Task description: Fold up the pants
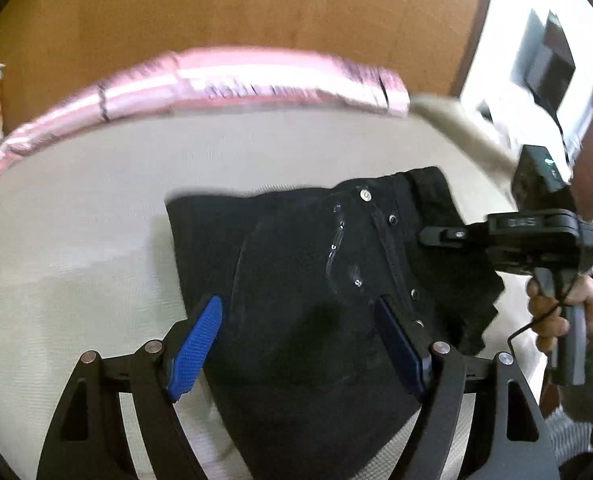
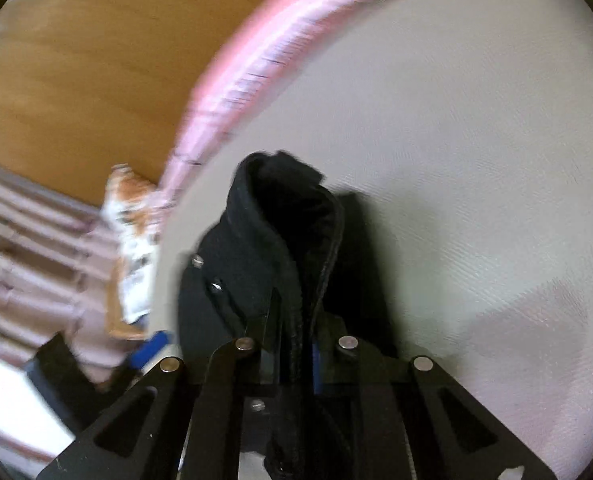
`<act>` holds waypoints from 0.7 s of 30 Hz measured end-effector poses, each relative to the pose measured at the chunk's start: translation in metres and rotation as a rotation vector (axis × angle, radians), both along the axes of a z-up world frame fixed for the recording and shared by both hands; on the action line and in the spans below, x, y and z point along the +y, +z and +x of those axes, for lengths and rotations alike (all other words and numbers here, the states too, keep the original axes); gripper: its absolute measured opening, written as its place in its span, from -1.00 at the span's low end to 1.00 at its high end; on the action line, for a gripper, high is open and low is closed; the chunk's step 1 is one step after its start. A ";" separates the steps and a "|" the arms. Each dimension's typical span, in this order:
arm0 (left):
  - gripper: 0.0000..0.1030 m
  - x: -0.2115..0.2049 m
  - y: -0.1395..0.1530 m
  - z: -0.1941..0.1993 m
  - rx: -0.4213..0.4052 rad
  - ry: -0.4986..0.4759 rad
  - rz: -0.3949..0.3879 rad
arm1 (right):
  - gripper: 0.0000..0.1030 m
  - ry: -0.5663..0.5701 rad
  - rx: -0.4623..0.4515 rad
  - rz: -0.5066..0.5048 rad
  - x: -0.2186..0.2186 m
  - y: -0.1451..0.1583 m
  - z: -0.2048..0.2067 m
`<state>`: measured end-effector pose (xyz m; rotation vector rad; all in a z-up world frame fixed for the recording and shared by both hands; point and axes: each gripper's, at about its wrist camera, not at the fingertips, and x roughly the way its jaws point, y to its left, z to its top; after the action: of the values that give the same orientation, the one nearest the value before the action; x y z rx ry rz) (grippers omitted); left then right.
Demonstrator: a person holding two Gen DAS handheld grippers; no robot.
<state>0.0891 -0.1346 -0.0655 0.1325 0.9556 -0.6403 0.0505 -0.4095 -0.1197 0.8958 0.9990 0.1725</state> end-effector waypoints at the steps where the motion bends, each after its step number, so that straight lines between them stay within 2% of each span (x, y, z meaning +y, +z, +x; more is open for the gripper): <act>1: 0.51 -0.005 -0.008 -0.002 -0.015 -0.014 0.044 | -0.80 -0.017 0.014 0.026 -0.004 -0.013 -0.003; 3: 0.51 -0.013 -0.022 -0.005 -0.040 -0.055 0.130 | -0.71 -0.030 0.014 0.078 -0.008 -0.018 -0.005; 5: 0.51 -0.016 -0.035 -0.006 -0.050 -0.084 0.185 | -0.50 -0.011 0.019 0.047 -0.006 -0.011 -0.003; 8: 0.51 -0.013 -0.038 -0.003 -0.027 -0.069 0.160 | -0.41 0.007 0.024 -0.047 -0.001 0.003 -0.007; 12: 0.51 -0.010 -0.034 -0.007 0.000 -0.058 0.158 | -0.41 -0.001 0.019 -0.090 -0.001 0.018 -0.028; 17: 0.52 -0.002 -0.028 -0.018 0.033 -0.068 0.125 | -0.43 -0.001 -0.001 -0.087 0.004 0.027 -0.055; 18: 0.51 -0.001 -0.028 -0.022 0.031 -0.071 0.129 | -0.45 0.000 0.003 -0.086 0.006 0.025 -0.058; 20: 0.51 -0.001 -0.029 -0.027 0.026 -0.071 0.141 | -0.69 0.003 0.009 -0.127 0.010 0.024 -0.059; 21: 0.51 0.000 -0.029 -0.028 0.027 -0.066 0.143 | -0.71 -0.001 0.014 -0.149 0.010 0.023 -0.059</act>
<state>0.0614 -0.1350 -0.0947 0.2844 1.0262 -0.6357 -0.0087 -0.3994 -0.0967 0.7627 1.0111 0.0900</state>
